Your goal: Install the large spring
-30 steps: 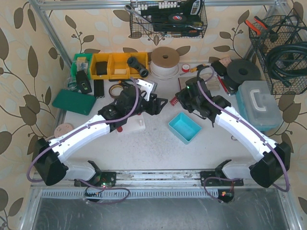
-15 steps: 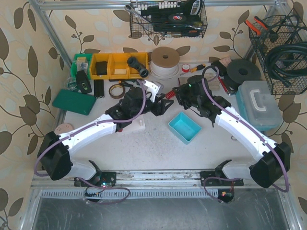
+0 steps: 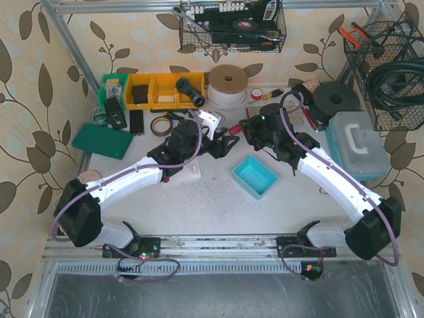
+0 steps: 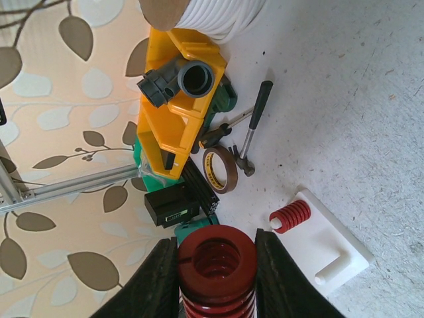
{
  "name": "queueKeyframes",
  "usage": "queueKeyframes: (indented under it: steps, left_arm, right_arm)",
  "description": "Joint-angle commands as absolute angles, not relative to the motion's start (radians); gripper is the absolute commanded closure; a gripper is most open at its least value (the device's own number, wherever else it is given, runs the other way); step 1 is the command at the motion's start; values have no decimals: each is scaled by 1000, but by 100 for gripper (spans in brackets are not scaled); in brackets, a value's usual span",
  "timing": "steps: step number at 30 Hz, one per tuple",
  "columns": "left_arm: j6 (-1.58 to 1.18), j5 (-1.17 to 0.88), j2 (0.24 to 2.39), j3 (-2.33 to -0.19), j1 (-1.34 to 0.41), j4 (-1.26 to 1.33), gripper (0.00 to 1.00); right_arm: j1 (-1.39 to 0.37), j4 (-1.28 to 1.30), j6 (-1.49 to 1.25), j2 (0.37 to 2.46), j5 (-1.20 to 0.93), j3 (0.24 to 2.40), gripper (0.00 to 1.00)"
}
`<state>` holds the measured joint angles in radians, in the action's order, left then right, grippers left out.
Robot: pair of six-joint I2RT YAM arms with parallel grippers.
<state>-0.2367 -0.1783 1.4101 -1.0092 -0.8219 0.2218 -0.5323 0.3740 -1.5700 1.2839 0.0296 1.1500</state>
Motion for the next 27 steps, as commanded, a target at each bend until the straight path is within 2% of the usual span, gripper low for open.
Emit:
queueKeyframes:
  steps: [1,12,19,27]
  left_arm:
    - [-223,-179,1379,-1004,-819,251,33]
    - [-216,-133,1339,-973,-815,239,30]
    - [-225,-214,1389,-1000,-806,276,40]
    - [-259,-293,1425,-1002,-782,336,45]
  right_arm:
    - [-535,375,-1566,1254,14,1146,100]
    - [-537,381,-1553,1261,2,1160,100]
    - [-550,355,-1553,1264,-3,1176,100]
    - [-560,326,-1565,1252,-1,1160,100]
